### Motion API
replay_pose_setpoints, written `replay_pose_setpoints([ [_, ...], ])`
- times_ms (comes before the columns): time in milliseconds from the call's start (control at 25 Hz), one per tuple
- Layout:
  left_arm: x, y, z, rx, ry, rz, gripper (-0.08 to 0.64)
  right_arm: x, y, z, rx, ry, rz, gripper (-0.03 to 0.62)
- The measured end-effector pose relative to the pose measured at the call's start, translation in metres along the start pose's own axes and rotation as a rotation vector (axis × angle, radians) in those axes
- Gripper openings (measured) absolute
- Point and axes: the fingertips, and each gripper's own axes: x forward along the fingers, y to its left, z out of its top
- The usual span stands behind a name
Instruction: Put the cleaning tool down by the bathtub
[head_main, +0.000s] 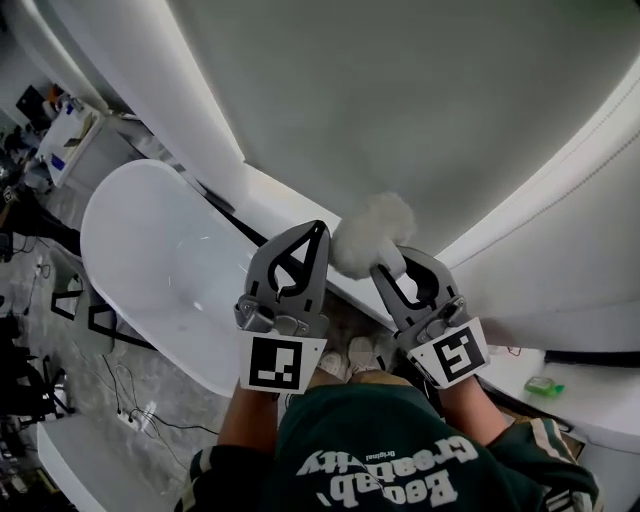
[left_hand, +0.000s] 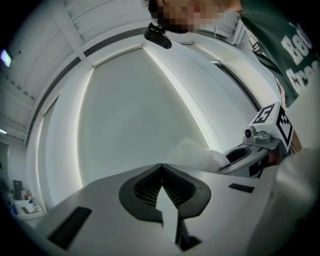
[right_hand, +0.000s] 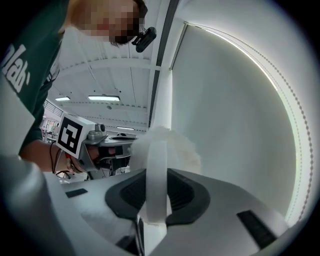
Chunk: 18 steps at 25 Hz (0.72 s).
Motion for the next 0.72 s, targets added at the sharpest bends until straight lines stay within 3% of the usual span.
replay_pose_setpoints([
  [320, -0.013, 0.007, -0.015, 0.009, 0.065, 0.083, 0.008, 0.008, 0.006, -0.010, 0.023, -0.003, 0.084, 0.094],
  [720, -0.030, 0.017, -0.028, -0.006, 0.102, 0.121, 0.008, 0.020, 0.020, -0.016, 0.030, 0.003, 0.133, 0.094],
])
